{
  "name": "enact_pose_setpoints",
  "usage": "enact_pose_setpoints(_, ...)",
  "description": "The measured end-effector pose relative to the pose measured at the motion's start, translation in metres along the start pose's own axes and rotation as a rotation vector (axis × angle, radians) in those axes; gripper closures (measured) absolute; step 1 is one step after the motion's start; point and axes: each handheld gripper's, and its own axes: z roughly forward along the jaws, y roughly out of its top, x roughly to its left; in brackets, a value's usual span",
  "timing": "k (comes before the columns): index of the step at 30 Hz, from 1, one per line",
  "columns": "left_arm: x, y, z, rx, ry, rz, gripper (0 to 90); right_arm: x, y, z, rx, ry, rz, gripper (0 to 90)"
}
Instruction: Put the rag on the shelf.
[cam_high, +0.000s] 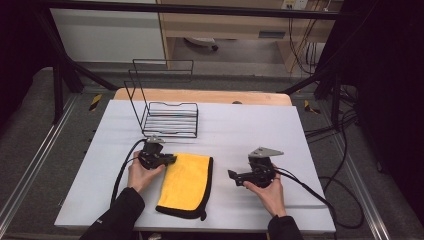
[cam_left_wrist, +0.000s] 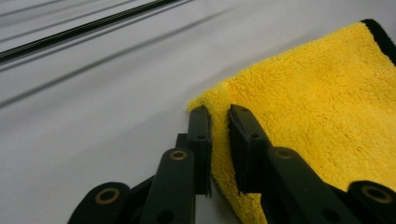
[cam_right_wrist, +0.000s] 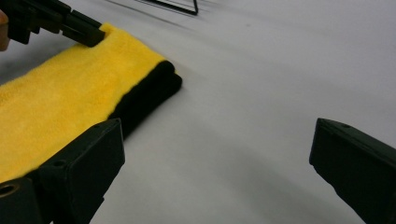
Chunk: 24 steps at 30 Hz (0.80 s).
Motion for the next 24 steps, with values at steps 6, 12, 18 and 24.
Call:
enact_pose_setpoints(6, -0.002, 0.0, 0.0, -0.002, 0.015, 0.023, 78.0, 0.016, 0.019, 0.034, 0.032, 0.023, 0.017, 10.9)
enact_pose_setpoints(12, -0.003, 0.0, 0.0, -0.005, 0.02, 0.034, 78.0, 0.028, 0.029, 0.062, 0.062, 0.034, 0.017, 20.1)
enact_pose_setpoints(18, -0.003, 0.0, 0.0, -0.006, 0.017, 0.035, 77.9, 0.031, 0.031, 0.079, 0.103, 0.021, 0.028, 31.9)
enact_pose_setpoints(24, -0.002, -0.001, 0.0, -0.006, 0.014, 0.035, 77.9, 0.031, 0.027, 0.084, 0.132, 0.023, 0.041, 42.7)
